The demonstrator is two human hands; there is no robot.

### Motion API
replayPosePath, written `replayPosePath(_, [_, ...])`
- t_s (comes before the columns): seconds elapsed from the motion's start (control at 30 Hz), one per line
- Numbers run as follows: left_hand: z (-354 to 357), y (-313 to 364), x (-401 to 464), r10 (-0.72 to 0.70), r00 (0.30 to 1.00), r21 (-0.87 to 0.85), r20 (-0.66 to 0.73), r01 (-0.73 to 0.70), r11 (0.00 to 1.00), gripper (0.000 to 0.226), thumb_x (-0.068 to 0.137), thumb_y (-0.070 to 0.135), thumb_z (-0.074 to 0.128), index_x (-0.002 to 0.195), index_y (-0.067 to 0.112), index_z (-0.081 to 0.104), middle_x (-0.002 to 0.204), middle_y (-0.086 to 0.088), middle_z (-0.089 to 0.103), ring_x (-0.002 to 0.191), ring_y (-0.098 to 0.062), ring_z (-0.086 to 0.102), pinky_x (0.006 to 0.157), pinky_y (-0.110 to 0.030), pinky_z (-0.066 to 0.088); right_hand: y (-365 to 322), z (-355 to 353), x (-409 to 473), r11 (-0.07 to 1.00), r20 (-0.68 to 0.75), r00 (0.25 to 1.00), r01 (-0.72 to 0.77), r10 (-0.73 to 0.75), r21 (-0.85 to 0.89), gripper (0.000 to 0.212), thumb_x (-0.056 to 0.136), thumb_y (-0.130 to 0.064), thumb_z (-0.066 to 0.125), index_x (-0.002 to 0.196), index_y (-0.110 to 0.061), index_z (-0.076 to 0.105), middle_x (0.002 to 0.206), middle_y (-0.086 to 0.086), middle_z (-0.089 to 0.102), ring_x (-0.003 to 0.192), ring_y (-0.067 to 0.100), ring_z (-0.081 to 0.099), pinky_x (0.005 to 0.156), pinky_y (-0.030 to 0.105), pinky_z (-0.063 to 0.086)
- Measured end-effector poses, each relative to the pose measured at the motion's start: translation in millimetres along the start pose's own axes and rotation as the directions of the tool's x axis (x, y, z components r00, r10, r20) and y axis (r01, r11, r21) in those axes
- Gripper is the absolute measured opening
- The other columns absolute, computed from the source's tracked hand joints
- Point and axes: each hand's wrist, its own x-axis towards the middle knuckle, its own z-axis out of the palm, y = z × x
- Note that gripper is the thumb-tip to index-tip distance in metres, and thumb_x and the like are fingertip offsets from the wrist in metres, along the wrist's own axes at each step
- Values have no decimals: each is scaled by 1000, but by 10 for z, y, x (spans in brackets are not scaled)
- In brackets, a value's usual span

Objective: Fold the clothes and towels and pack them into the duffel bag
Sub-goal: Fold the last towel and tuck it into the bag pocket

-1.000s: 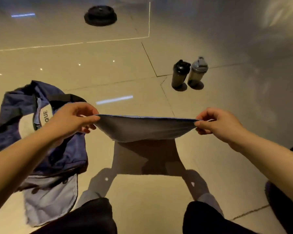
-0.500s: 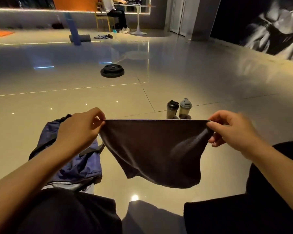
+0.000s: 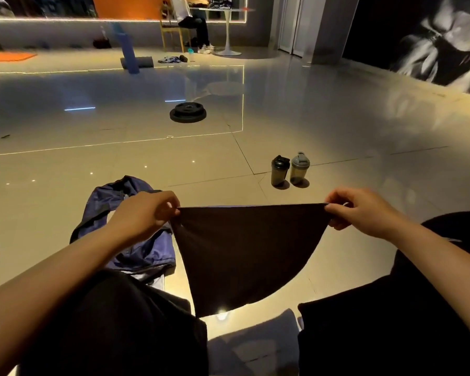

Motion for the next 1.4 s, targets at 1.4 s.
replayPosePath(1.4, [2485,-611,2137,-374,822,-377,429,539,753,17,89,-4,57,94,11,61,90,-9,67,82,-23,66,70,-29,57,1813,1540,2245,837,304,862,-484,406,256,5,93,-3,56,91,-1,61,79,20,65,62,23,64,54,25,58])
